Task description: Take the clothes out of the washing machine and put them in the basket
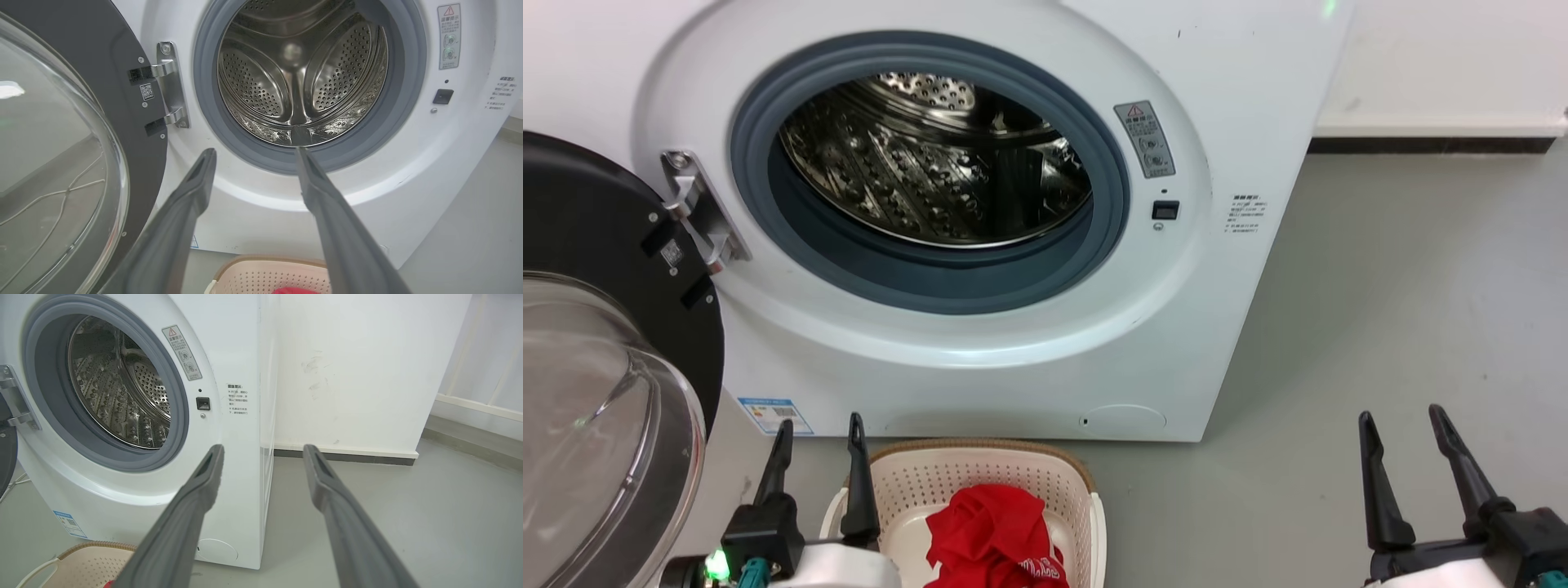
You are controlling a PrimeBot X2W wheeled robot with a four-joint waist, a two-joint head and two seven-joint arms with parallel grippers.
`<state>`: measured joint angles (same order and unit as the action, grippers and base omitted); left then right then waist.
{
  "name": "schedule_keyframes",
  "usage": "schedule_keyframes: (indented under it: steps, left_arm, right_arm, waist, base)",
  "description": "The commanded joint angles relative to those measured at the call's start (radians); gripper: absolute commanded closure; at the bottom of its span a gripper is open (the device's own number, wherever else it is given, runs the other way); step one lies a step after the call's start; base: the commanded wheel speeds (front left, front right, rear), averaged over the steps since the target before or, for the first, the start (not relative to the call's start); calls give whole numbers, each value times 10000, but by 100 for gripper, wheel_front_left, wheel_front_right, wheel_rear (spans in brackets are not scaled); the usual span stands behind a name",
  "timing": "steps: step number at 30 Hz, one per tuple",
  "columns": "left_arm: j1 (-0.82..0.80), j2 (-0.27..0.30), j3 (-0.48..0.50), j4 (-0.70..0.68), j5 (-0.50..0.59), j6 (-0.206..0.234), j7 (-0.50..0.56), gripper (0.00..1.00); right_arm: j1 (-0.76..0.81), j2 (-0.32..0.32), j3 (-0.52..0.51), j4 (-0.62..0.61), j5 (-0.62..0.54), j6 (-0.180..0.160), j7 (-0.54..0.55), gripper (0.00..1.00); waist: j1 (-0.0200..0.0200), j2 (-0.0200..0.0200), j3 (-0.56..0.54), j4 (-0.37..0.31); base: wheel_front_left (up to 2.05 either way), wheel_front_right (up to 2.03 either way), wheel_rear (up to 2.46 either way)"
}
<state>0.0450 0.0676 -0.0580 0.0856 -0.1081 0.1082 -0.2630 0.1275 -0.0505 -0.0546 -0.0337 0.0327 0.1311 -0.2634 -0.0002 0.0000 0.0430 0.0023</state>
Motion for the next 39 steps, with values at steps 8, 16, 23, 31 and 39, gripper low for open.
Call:
schedule_keyframes:
  steps: [8, 16, 23, 31, 39]
  left_arm:
    - [358, -93, 262, 192, 223, -314, -25, 0]
    - [429, -144, 422, 304, 266, -532, -25, 0]
    - [407, -153, 437, 692, 345, -527, 50, 100]
    - [207, -162, 606, 965, -1055, -700, 464, 100]
    - [-15, -163, 727, 1006, -2999, -935, 886, 100]
  right_arm:
    - [384, 6, 45, 47, 174, -7, -19, 0]
    - [455, 6, 38, 46, 214, -7, -19, 0]
    - [398, 10, 54, 293, 209, 2, 4, 100]
    - [186, -76, 120, 582, 1747, 1, 250, 100]
    - [-201, -187, 178, 897, 3825, 1, 614, 100]
  waist:
    - [2, 0, -392, -40]
    - [2, 0, -531, -42]
    - [2, 0, -554, -52]
    - [2, 0, -545, -50]
    - [2, 0, -533, -49]
  base:
    - [0, 0, 0]
    - [0, 0, 0]
    - [0, 0, 0]
    - [0, 0, 0]
    - [0, 0, 0]
